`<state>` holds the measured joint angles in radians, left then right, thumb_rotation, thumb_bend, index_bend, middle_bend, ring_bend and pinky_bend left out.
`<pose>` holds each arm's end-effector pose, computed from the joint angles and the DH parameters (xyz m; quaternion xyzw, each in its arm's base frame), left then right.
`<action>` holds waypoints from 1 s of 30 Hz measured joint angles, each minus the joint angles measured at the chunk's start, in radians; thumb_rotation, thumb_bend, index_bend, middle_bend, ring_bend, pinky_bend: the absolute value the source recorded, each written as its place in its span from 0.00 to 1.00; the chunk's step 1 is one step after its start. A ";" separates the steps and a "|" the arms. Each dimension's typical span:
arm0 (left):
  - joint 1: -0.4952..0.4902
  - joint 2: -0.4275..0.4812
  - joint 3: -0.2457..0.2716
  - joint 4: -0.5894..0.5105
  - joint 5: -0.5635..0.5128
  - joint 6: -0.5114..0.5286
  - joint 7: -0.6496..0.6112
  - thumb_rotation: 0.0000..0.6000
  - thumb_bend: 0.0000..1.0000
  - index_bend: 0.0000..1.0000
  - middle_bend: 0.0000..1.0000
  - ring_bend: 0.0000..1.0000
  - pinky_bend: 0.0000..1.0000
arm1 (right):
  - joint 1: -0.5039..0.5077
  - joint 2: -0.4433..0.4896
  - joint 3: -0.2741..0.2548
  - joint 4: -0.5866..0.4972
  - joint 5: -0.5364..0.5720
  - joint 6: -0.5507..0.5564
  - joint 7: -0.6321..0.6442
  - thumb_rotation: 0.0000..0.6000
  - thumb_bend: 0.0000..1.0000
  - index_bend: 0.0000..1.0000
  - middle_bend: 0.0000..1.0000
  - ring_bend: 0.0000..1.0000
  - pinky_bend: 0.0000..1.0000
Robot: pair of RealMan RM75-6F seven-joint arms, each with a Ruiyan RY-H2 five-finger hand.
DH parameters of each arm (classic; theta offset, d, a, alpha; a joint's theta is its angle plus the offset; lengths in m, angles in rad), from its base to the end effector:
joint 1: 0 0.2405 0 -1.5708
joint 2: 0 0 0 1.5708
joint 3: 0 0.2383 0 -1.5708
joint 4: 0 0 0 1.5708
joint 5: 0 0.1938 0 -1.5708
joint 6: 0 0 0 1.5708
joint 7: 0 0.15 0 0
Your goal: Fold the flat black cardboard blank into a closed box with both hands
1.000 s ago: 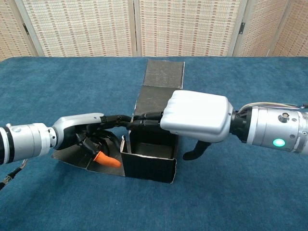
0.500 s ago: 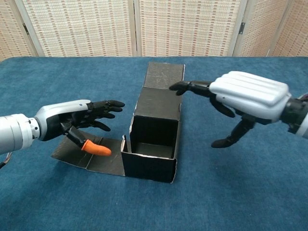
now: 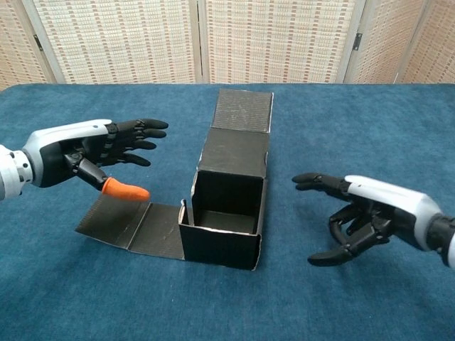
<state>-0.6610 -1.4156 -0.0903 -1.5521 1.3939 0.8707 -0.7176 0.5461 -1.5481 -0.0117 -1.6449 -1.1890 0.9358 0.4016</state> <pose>-0.1547 0.2959 0.0060 -0.5717 -0.6664 -0.4530 0.1547 -0.1731 -0.2324 -0.0401 0.5481 -0.7126 0.3927 0.1938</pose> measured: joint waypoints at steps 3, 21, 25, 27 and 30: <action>0.002 0.002 -0.001 0.000 0.001 0.000 -0.008 1.00 0.18 0.00 0.00 0.00 0.12 | 0.004 -0.051 0.048 -0.002 0.065 -0.048 0.021 1.00 0.00 0.00 0.00 0.66 1.00; 0.008 0.012 0.002 0.033 0.034 -0.008 -0.126 1.00 0.18 0.00 0.00 0.00 0.12 | 0.031 -0.332 0.160 0.175 0.131 0.006 -0.196 1.00 0.00 0.00 0.00 0.64 1.00; 0.006 0.010 0.005 0.043 0.044 -0.009 -0.139 1.00 0.18 0.00 0.00 0.00 0.12 | 0.032 -0.368 0.172 0.207 0.136 0.007 -0.212 1.00 0.00 0.00 0.00 0.64 1.00; 0.005 0.009 0.007 0.047 0.046 -0.010 -0.144 1.00 0.18 0.00 0.00 0.00 0.12 | 0.030 -0.384 0.176 0.224 0.134 0.011 -0.216 1.00 0.00 0.00 0.00 0.64 1.00; 0.005 0.009 0.010 0.051 0.049 -0.010 -0.150 1.00 0.18 0.00 0.00 0.00 0.12 | 0.027 -0.407 0.184 0.253 0.123 0.020 -0.218 1.00 0.00 0.00 0.01 0.64 1.00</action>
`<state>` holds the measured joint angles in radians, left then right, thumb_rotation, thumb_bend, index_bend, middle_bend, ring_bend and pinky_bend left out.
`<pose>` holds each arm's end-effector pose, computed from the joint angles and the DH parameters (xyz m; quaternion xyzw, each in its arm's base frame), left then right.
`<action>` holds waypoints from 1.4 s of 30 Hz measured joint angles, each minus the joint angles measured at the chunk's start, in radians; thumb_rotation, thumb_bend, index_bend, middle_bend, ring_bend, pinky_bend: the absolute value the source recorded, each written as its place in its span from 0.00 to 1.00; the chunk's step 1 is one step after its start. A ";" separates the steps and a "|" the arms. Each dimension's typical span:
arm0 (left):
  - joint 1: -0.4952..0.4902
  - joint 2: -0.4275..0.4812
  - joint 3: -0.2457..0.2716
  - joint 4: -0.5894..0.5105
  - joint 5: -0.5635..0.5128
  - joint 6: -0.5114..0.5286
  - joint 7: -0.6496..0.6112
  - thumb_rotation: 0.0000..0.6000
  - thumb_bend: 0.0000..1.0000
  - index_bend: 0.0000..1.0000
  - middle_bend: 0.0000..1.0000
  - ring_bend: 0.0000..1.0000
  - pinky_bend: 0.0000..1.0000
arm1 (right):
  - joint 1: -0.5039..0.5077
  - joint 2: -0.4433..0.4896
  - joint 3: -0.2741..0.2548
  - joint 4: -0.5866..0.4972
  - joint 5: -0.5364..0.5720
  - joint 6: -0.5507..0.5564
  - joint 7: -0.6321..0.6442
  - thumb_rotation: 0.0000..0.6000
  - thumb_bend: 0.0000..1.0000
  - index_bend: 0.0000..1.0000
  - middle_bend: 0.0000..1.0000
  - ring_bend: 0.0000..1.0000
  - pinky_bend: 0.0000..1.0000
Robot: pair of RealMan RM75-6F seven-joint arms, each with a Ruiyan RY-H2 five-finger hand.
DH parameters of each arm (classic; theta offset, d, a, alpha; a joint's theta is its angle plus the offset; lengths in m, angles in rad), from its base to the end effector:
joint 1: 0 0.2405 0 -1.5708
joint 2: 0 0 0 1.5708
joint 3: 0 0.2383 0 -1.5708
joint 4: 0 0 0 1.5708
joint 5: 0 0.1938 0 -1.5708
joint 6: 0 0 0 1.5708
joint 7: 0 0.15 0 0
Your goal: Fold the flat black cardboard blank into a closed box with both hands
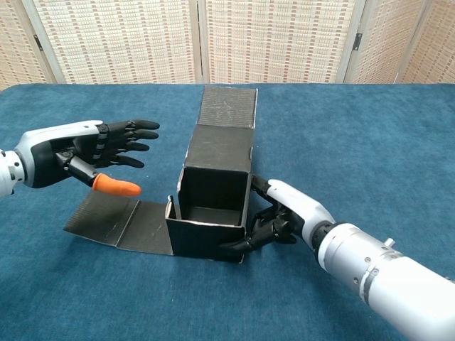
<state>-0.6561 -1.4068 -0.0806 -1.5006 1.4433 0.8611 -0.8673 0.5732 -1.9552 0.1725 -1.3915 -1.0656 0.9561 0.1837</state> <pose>-0.1669 0.2999 0.0091 -0.5470 -0.6897 -0.4534 0.1399 -0.1115 -0.2519 -0.1147 0.5178 -0.7029 0.4401 0.2099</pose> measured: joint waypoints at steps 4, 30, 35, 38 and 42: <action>0.002 0.000 0.003 0.003 0.002 0.003 -0.003 1.00 0.18 0.00 0.00 0.00 0.12 | -0.001 -0.030 0.013 0.045 -0.027 0.012 0.007 1.00 0.05 0.02 0.14 0.68 1.00; 0.020 0.102 0.057 -0.100 0.219 0.148 0.119 1.00 0.25 0.58 0.59 0.88 0.90 | 0.080 0.031 0.349 -0.002 -0.013 -0.123 0.325 1.00 0.26 0.48 0.59 0.78 1.00; -0.035 0.071 0.087 -0.008 0.250 0.055 0.154 1.00 0.26 0.45 0.48 0.86 0.89 | 0.050 0.102 0.341 -0.090 -0.047 -0.129 0.400 1.00 0.26 0.48 0.59 0.78 1.00; -0.034 0.029 0.075 0.043 0.216 0.060 0.241 1.00 0.26 0.38 0.41 0.84 0.88 | 0.025 0.146 0.321 -0.131 -0.057 -0.136 0.435 1.00 0.26 0.48 0.59 0.78 1.00; -0.018 -0.032 0.044 0.106 0.165 0.115 0.365 1.00 0.28 0.32 0.36 0.84 0.88 | -0.001 0.191 0.289 -0.165 -0.063 -0.155 0.480 1.00 0.26 0.48 0.58 0.78 1.00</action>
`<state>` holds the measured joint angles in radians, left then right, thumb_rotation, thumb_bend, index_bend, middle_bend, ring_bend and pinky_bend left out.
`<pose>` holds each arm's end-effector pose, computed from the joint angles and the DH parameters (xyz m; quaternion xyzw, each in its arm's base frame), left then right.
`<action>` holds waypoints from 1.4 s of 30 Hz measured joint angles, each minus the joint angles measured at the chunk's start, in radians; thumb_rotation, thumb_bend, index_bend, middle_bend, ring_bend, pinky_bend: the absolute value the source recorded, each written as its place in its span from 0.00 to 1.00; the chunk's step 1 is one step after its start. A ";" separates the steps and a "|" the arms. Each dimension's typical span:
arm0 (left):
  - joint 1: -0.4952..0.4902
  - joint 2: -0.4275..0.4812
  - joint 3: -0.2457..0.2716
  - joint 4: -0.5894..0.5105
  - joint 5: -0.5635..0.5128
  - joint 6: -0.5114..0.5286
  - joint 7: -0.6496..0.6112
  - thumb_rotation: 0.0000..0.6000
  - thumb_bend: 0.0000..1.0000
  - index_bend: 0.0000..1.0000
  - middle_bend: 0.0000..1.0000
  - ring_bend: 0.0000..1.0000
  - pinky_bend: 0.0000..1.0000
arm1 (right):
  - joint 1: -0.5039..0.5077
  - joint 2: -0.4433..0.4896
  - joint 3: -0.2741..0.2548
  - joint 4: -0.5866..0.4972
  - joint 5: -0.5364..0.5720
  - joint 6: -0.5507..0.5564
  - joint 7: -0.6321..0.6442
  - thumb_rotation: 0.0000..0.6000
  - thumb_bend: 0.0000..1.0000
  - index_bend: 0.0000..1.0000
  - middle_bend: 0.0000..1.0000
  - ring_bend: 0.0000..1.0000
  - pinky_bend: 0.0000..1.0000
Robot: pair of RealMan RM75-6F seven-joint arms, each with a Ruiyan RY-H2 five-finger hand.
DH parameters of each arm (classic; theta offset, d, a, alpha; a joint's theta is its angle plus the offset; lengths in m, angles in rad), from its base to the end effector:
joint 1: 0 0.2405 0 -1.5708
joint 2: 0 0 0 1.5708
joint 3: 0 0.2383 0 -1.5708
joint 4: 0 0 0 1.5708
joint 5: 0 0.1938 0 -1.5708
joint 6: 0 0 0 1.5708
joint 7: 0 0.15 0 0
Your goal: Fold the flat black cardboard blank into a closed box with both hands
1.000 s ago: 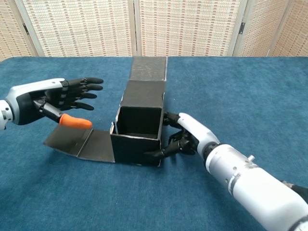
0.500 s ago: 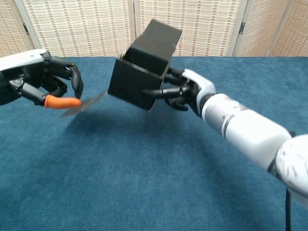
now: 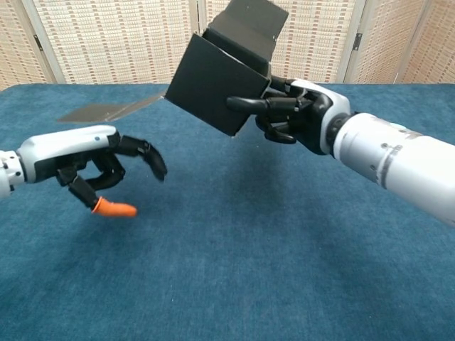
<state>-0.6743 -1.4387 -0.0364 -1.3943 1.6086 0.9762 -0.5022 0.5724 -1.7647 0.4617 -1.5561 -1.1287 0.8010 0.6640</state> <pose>-0.1628 0.3017 0.0104 -0.7190 -0.4894 -0.4425 0.2183 -0.0831 -0.3149 -0.0339 0.3313 -0.7633 0.5513 0.0603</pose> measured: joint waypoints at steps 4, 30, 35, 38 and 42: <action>0.024 -0.043 -0.029 0.051 -0.020 0.099 0.078 1.00 0.29 0.30 0.36 0.84 0.88 | -0.017 0.034 -0.035 -0.020 -0.024 -0.012 0.029 1.00 0.26 0.48 0.57 0.78 1.00; 0.011 -0.077 -0.077 0.129 0.137 0.422 0.154 1.00 0.32 0.31 0.36 0.84 0.88 | 0.005 0.026 -0.142 -0.010 -0.113 0.008 0.056 1.00 0.26 0.48 0.55 0.78 1.00; -0.010 -0.079 -0.063 0.149 0.160 0.418 0.159 1.00 0.32 0.31 0.36 0.84 0.88 | 0.017 0.013 -0.156 0.018 -0.122 0.013 0.031 1.00 0.26 0.48 0.55 0.78 1.00; -0.022 -0.081 -0.054 0.166 0.173 0.412 0.162 1.00 0.32 0.31 0.36 0.84 0.88 | 0.026 0.004 -0.167 0.035 -0.130 0.015 0.017 1.00 0.26 0.48 0.55 0.78 1.00; -0.040 -0.088 -0.035 0.207 0.206 0.410 0.173 1.00 0.32 0.33 0.36 0.84 0.88 | 0.035 -0.006 -0.176 0.058 -0.135 0.017 0.001 1.00 0.26 0.48 0.55 0.78 1.00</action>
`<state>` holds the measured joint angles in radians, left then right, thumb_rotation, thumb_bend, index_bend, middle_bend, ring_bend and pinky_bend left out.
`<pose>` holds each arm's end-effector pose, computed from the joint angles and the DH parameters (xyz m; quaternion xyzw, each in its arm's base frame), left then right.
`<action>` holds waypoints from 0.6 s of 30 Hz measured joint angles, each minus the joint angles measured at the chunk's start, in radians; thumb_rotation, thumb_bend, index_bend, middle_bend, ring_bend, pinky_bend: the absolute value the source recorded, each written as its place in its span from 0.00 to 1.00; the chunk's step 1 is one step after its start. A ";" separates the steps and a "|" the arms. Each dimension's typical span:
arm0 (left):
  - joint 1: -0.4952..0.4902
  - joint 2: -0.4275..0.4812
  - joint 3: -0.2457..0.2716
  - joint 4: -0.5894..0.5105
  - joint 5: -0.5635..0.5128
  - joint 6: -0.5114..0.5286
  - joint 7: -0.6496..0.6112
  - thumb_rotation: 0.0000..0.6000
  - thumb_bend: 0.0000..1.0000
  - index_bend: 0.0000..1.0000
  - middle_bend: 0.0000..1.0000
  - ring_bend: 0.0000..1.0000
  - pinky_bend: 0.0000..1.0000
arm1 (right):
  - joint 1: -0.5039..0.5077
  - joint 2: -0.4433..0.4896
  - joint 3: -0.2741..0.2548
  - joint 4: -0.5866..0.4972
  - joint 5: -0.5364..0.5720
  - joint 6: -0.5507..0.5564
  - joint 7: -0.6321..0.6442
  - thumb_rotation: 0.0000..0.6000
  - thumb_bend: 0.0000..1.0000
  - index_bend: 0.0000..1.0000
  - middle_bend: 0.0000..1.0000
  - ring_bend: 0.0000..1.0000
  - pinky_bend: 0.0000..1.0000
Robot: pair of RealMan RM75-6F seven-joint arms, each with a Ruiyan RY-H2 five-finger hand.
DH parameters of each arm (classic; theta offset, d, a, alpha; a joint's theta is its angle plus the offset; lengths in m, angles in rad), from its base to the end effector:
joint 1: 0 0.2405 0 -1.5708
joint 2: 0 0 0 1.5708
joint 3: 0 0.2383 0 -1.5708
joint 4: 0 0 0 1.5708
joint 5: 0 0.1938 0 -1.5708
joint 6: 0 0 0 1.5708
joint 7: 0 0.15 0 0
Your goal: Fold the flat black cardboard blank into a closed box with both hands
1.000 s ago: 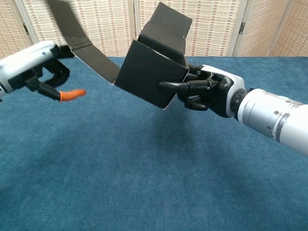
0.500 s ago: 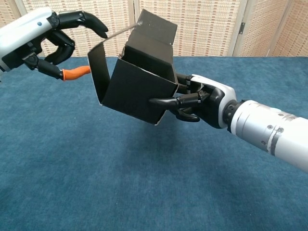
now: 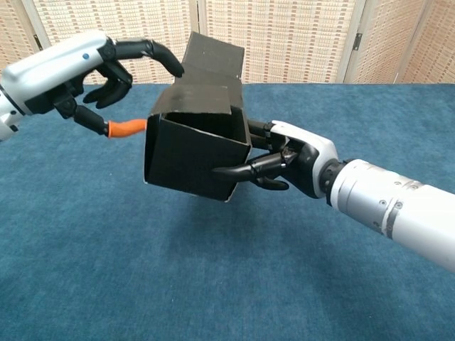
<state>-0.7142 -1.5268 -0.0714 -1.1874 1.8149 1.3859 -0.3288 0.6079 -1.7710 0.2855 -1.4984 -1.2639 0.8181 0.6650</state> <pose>-0.1207 0.3141 0.0455 -0.7394 -0.2279 -0.5808 0.2533 -0.0900 -0.2852 -0.0646 0.4400 -0.7418 0.5018 0.0658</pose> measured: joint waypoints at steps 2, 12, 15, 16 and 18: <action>-0.009 -0.006 0.014 0.026 0.020 0.002 0.003 1.00 0.32 0.34 0.37 0.84 0.88 | 0.005 -0.004 -0.004 0.011 0.001 -0.002 -0.002 1.00 0.26 0.48 0.55 0.78 1.00; -0.042 -0.043 0.072 0.149 0.089 0.025 0.005 1.00 0.32 0.38 0.39 0.84 0.88 | 0.021 -0.020 -0.016 0.054 0.004 -0.014 -0.008 1.00 0.26 0.48 0.55 0.78 1.00; -0.050 -0.056 0.093 0.191 0.108 0.027 0.019 1.00 0.32 0.38 0.39 0.84 0.88 | 0.026 -0.027 -0.020 0.072 0.003 -0.018 -0.009 1.00 0.26 0.48 0.54 0.78 1.00; -0.052 -0.061 0.099 0.205 0.112 0.026 0.021 1.00 0.32 0.38 0.39 0.83 0.88 | 0.028 -0.031 -0.023 0.081 0.002 -0.019 -0.009 1.00 0.26 0.48 0.54 0.78 1.00; -0.055 -0.075 0.115 0.235 0.120 0.024 0.024 1.00 0.32 0.38 0.39 0.83 0.88 | 0.031 -0.038 -0.026 0.095 0.000 -0.022 -0.009 1.00 0.26 0.48 0.54 0.78 1.00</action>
<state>-0.7687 -1.6017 0.0438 -0.9529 1.9347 1.4102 -0.3044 0.6394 -1.8088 0.2593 -1.4036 -1.2642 0.7963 0.6565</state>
